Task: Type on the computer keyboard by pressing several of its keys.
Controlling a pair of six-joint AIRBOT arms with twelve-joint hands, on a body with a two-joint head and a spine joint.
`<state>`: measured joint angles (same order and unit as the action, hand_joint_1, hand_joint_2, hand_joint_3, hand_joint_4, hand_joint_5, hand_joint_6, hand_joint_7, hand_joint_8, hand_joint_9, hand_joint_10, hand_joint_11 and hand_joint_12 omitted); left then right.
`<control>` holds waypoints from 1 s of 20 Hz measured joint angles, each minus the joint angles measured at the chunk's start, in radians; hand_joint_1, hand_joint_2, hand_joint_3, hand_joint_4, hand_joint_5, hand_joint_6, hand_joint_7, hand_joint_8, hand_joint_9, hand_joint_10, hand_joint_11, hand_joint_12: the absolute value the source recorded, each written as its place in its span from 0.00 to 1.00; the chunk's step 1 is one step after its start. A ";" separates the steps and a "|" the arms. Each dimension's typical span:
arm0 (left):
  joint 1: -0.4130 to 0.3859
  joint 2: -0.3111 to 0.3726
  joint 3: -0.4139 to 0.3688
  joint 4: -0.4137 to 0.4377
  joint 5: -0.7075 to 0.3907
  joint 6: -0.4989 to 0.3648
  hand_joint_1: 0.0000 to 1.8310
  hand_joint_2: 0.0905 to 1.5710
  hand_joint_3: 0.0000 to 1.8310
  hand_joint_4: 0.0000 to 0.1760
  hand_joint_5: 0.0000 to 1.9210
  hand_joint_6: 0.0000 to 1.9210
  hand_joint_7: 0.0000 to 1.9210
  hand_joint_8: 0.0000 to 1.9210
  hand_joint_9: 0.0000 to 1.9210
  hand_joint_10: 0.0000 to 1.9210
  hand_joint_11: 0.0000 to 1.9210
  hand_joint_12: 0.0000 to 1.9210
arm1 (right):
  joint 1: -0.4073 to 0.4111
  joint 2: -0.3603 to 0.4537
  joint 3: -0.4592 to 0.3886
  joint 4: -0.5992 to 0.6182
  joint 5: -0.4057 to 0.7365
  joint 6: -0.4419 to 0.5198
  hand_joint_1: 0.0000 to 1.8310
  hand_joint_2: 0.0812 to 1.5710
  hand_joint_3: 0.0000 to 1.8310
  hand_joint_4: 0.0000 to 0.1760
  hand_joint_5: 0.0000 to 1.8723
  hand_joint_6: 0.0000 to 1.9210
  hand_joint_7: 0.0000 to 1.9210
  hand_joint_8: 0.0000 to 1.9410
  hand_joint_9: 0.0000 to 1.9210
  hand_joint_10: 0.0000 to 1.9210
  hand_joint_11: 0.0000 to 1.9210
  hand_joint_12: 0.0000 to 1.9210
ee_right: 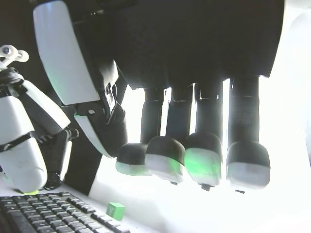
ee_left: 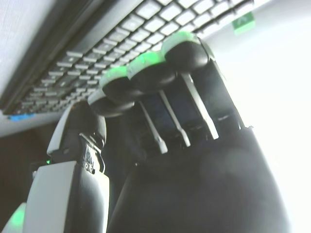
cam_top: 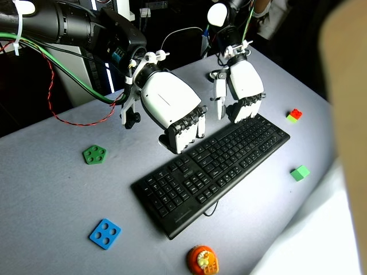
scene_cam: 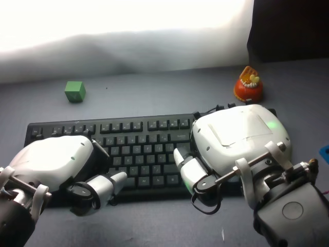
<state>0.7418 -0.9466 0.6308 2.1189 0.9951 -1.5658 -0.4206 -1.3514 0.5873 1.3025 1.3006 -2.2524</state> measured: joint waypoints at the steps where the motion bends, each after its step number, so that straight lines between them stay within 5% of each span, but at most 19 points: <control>1: 0.000 -0.001 0.006 0.003 0.003 -0.002 0.10 0.79 0.06 0.25 0.00 0.00 0.01 0.01 0.01 0.02 0.00 0.09 | 0.000 -0.001 0.000 0.002 0.000 0.000 0.22 0.85 0.15 0.00 0.03 0.09 0.07 0.03 0.02 0.11 0.00 0.28; 2: 0.003 -0.001 0.006 -0.003 0.006 -0.004 0.10 0.81 0.02 0.26 0.00 0.00 0.01 0.00 0.01 0.01 0.00 0.09 | 0.000 -0.003 0.000 0.006 -0.002 -0.004 0.23 0.91 0.03 0.00 0.06 0.04 0.09 0.00 0.04 0.07 0.00 0.28; 7: 0.062 -0.004 0.016 0.038 0.010 -0.031 0.11 0.82 0.00 0.24 0.00 0.00 0.01 0.00 0.02 0.00 0.00 0.13 | 0.004 -0.006 0.000 0.003 -0.006 -0.002 0.13 0.95 0.02 0.00 0.04 0.01 0.05 0.00 0.02 0.03 0.00 0.15; 12: 0.130 -0.031 0.042 0.053 0.011 -0.051 0.09 0.83 0.00 0.12 0.00 0.00 0.02 0.00 0.02 0.00 0.00 0.20 | -0.023 -0.045 0.035 0.000 -0.061 0.020 0.10 0.96 0.01 0.00 0.03 0.00 0.05 0.00 0.03 0.03 0.00 0.19; 19: 0.131 -0.068 0.059 0.070 0.032 -0.049 0.12 0.82 0.00 0.09 0.08 0.01 0.12 0.01 0.10 0.01 0.00 0.39 | -0.049 -0.153 0.189 -0.008 -0.135 0.084 0.27 0.91 0.00 0.00 0.21 0.10 0.24 0.03 0.14 0.09 0.00 0.59; 20: 0.131 -0.068 0.059 0.071 0.032 -0.050 0.12 0.82 0.00 0.10 0.08 0.01 0.13 0.01 0.11 0.01 0.00 0.41 | -0.053 -0.167 0.206 -0.001 -0.148 0.090 0.28 0.90 0.00 0.00 0.20 0.19 0.26 0.03 0.13 0.19 0.00 0.64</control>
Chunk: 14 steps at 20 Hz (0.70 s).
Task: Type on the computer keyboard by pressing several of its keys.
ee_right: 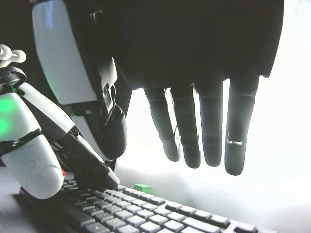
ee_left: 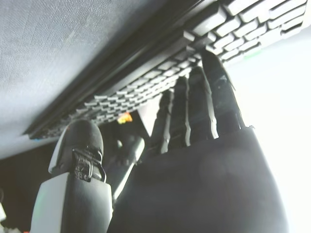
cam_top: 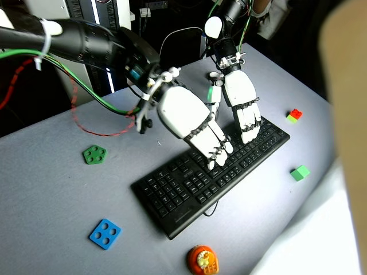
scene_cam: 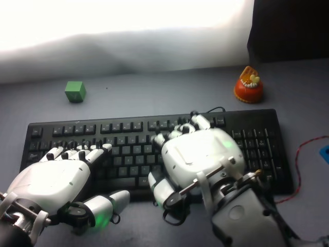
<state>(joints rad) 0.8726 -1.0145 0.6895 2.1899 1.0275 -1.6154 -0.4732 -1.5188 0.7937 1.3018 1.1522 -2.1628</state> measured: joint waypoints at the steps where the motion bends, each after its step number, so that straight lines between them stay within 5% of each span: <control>1: 0.001 0.000 0.000 0.001 0.001 0.000 0.13 0.82 0.00 0.07 0.10 0.01 0.15 0.01 0.12 0.02 0.00 0.45 | -0.003 -0.012 0.016 0.008 -0.008 0.006 0.28 0.90 0.00 0.00 0.16 0.28 0.27 0.04 0.09 0.32 0.00 0.67; 3: 0.003 0.000 0.000 0.005 0.007 0.001 0.12 0.83 0.00 0.10 0.12 0.02 0.16 0.01 0.14 0.02 0.00 0.49 | -0.006 -0.034 0.039 0.007 -0.013 0.018 0.31 0.90 0.00 0.00 0.12 0.43 0.28 0.08 0.05 0.54 0.00 0.77; 6: 0.007 0.001 0.000 0.010 0.003 -0.002 0.13 0.82 0.00 0.11 0.13 0.01 0.16 0.01 0.14 0.03 0.00 0.49 | -0.014 -0.084 0.091 -0.023 -0.012 0.031 0.30 0.91 0.00 0.00 0.09 0.49 0.19 0.32 0.06 0.59 0.00 0.83; 8: 0.007 0.002 0.000 0.009 0.003 -0.002 0.12 0.82 0.00 0.11 0.13 0.01 0.16 0.00 0.14 0.02 0.00 0.50 | -0.018 -0.092 0.099 -0.030 -0.009 0.031 0.30 0.91 0.00 0.00 0.10 0.47 0.18 0.35 0.06 0.59 0.00 0.84; 9: 0.009 0.003 0.000 0.011 0.004 -0.002 0.12 0.82 0.00 0.11 0.13 0.01 0.16 0.00 0.14 0.02 0.00 0.50 | -0.027 -0.097 0.103 -0.045 -0.008 0.036 0.30 0.91 0.00 0.00 0.10 0.47 0.18 0.35 0.06 0.59 0.00 0.84; 10: 0.009 0.003 0.002 0.014 0.003 -0.003 0.12 0.83 0.00 0.00 0.20 0.04 0.18 0.01 0.14 0.02 0.00 0.50 | -0.031 -0.097 0.103 -0.055 -0.007 0.037 0.28 0.91 0.00 0.00 0.14 0.48 0.15 0.28 0.01 0.53 0.00 0.81; 11: 0.009 0.003 0.006 0.018 0.002 -0.002 0.12 0.83 0.00 0.00 0.26 0.07 0.20 0.02 0.13 0.02 0.00 0.50 | -0.036 -0.100 0.103 -0.061 -0.009 0.042 0.26 0.91 0.00 0.00 0.20 0.49 0.17 0.11 0.00 0.45 0.00 0.80; 12: 0.009 0.003 0.006 0.018 0.005 -0.003 0.13 0.83 0.00 0.00 0.29 0.07 0.21 0.01 0.13 0.02 0.00 0.51 | -0.036 -0.103 0.104 -0.060 -0.009 0.044 0.26 0.91 0.00 0.00 0.21 0.52 0.18 0.08 0.00 0.42 0.00 0.79; 14: 0.007 0.003 0.008 0.025 0.016 -0.006 0.12 0.83 0.00 0.02 0.17 0.01 0.21 0.01 0.15 0.02 0.00 0.47 | -0.036 -0.109 0.107 -0.064 -0.009 0.046 0.29 0.90 0.00 0.00 0.14 0.43 0.29 0.07 0.09 0.42 0.00 0.73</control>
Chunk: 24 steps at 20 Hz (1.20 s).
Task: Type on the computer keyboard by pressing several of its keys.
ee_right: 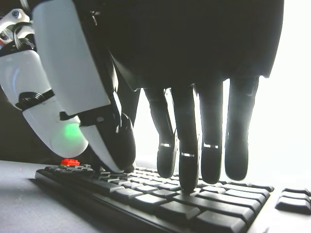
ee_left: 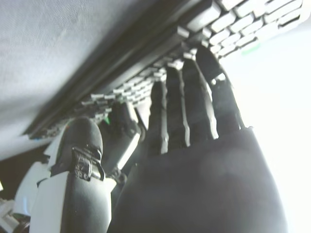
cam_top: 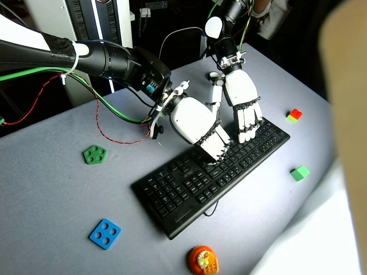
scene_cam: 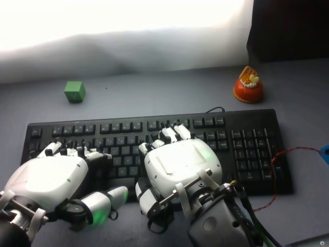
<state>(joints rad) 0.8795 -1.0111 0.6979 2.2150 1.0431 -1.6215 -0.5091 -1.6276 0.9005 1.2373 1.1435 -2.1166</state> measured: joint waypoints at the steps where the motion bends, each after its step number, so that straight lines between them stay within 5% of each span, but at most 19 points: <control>1: 0.000 0.002 0.001 0.001 0.000 0.000 0.12 0.83 0.00 0.09 0.13 0.00 0.23 0.01 0.16 0.03 0.00 0.46 | 0.000 -0.001 0.004 -0.003 -0.004 0.001 0.28 0.90 0.00 0.00 0.13 0.34 0.32 0.07 0.12 0.46 0.00 0.78; 2: 0.000 0.002 0.001 0.001 -0.003 0.000 0.13 0.82 0.00 0.15 0.11 0.00 0.26 0.02 0.19 0.04 0.00 0.48 | 0.001 -0.002 0.006 -0.010 -0.005 0.001 0.27 0.90 0.00 0.00 0.14 0.28 0.32 0.07 0.12 0.49 0.00 0.81; 3: 0.000 0.002 0.001 0.001 -0.007 0.001 0.13 0.83 0.00 0.05 0.17 0.03 0.24 0.01 0.19 0.03 0.00 0.50 | 0.005 -0.002 0.012 -0.014 -0.006 0.002 0.26 0.90 0.00 0.00 0.19 0.29 0.29 0.06 0.08 0.50 0.00 0.82; 5: -0.003 0.004 0.001 0.000 -0.006 0.001 0.12 0.84 0.00 0.00 0.37 0.07 0.24 0.00 0.15 0.01 0.00 0.46 | 0.008 -0.005 0.019 -0.014 -0.009 0.007 0.28 0.89 0.00 0.00 0.27 0.42 0.28 0.05 0.02 0.47 0.00 0.83; 6: -0.003 0.004 0.001 0.000 -0.006 0.000 0.13 0.84 0.00 0.00 0.41 0.07 0.25 0.00 0.15 0.01 0.00 0.44 | 0.008 -0.005 0.020 -0.014 -0.010 0.009 0.40 0.88 0.00 0.16 0.28 0.77 0.29 0.05 0.02 0.44 0.00 0.82; 7: -0.008 0.004 0.002 0.000 -0.002 -0.003 0.14 0.84 0.00 0.00 0.39 0.05 0.27 0.01 0.16 0.01 0.00 0.45 | 0.008 -0.005 0.023 -0.018 -0.011 0.011 0.32 0.88 0.00 0.00 0.23 0.61 0.31 0.04 0.07 0.39 0.00 0.77; 9: -0.010 0.005 0.007 0.005 0.006 -0.003 0.14 0.82 0.00 0.00 0.19 0.00 0.29 0.01 0.22 0.03 0.00 0.50 | 0.015 -0.006 0.025 -0.011 -0.014 0.010 0.29 0.88 0.00 0.00 0.17 0.35 0.34 0.04 0.17 0.36 0.00 0.77; 10: -0.009 0.005 0.007 0.005 0.003 -0.002 0.12 0.83 0.00 0.00 0.21 0.01 0.25 0.00 0.20 0.02 0.00 0.49 | 0.018 -0.006 0.029 -0.016 -0.016 0.011 0.27 0.89 0.00 0.00 0.17 0.28 0.33 0.02 0.16 0.38 0.00 0.79; 13: -0.005 0.005 0.007 0.003 -0.008 0.000 0.16 0.84 0.00 0.00 0.42 0.07 0.23 0.00 0.14 0.00 0.00 0.45 | 0.020 -0.008 0.034 -0.018 -0.017 0.011 0.25 0.90 0.00 0.00 0.26 0.26 0.27 0.00 0.04 0.41 0.00 0.80; 18: -0.004 0.005 0.006 0.016 0.003 -0.005 0.14 0.85 0.00 0.00 0.23 0.00 0.23 0.00 0.21 0.02 0.00 0.58 | 0.020 -0.010 0.034 -0.014 -0.030 0.011 0.24 0.92 0.00 0.00 0.20 0.24 0.29 0.00 0.17 0.28 0.00 0.75; 24: 0.003 -0.001 0.042 0.082 0.000 -0.035 0.14 0.86 0.00 0.00 0.20 0.00 0.23 0.00 0.24 0.02 0.00 0.65 | 0.031 -0.010 0.034 -0.009 -0.041 0.011 0.23 0.92 0.00 0.00 0.18 0.24 0.27 0.00 0.19 0.30 0.00 0.81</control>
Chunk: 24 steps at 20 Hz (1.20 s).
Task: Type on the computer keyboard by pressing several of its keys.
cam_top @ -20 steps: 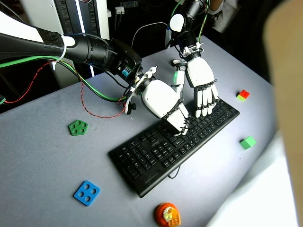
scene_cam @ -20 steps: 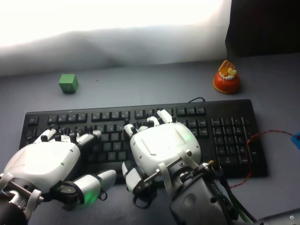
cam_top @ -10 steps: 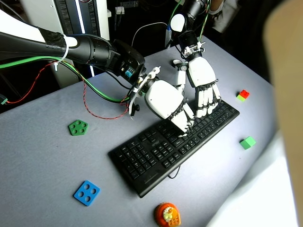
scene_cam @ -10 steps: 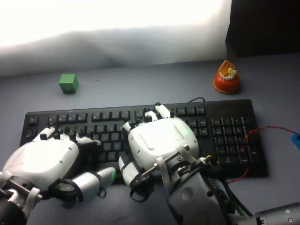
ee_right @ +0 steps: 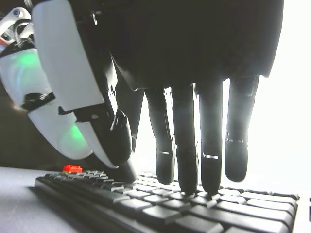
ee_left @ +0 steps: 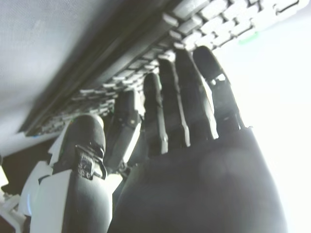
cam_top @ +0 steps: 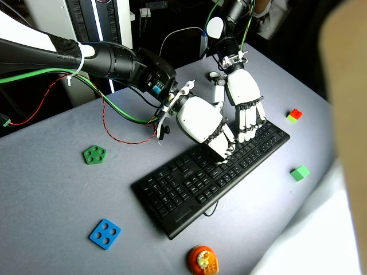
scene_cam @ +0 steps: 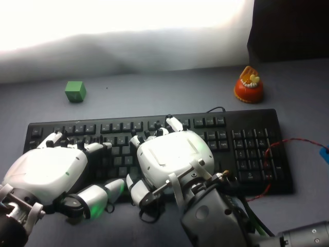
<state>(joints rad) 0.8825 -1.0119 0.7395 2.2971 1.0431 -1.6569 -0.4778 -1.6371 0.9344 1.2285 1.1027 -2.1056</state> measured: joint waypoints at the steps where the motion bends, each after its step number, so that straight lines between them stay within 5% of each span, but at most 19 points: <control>1: -0.005 -0.008 0.015 0.001 -0.001 -0.002 0.15 0.85 0.00 0.00 0.20 0.00 0.23 0.00 0.24 0.02 0.00 0.65 | 0.007 0.005 -0.003 0.005 -0.003 0.000 0.23 0.93 0.00 0.00 0.18 0.24 0.26 0.00 0.19 0.30 0.00 0.81; 15: 0.008 -0.040 0.111 0.108 0.088 -0.067 0.15 0.85 0.00 0.00 0.18 0.00 0.21 0.00 0.21 0.00 0.00 0.57 | 0.083 0.196 -0.180 -0.002 0.031 -0.035 0.23 0.92 0.00 0.00 0.19 0.28 0.28 0.00 0.16 0.34 0.00 0.83; 19: 0.040 -0.039 0.082 0.105 0.103 -0.072 0.30 0.80 0.00 0.00 0.14 0.00 0.18 0.00 0.19 0.00 0.00 0.55 | 0.089 0.239 -0.229 0.008 0.029 -0.047 0.20 0.94 0.00 0.00 0.18 0.28 0.28 0.00 0.15 0.34 0.00 0.82; 22: 0.045 -0.043 0.078 0.106 0.114 -0.072 0.59 0.68 0.00 0.09 0.10 0.00 0.10 0.00 0.12 0.00 0.00 0.46 | 0.096 0.269 -0.253 0.013 0.023 -0.063 0.23 0.93 0.00 0.00 0.18 0.29 0.28 0.00 0.15 0.35 0.00 0.83; 24: 0.042 -0.052 0.081 0.106 0.123 -0.068 0.67 0.64 0.00 0.11 0.09 0.00 0.09 0.00 0.11 0.00 0.00 0.42 | 0.101 0.290 -0.264 -0.001 0.025 -0.066 0.21 0.94 0.00 0.00 0.18 0.28 0.28 0.00 0.15 0.35 0.00 0.82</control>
<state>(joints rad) 0.9241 -1.0637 0.8207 2.4027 1.1660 -1.7245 -0.3771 -1.3476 0.6704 1.2278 1.1275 -2.1719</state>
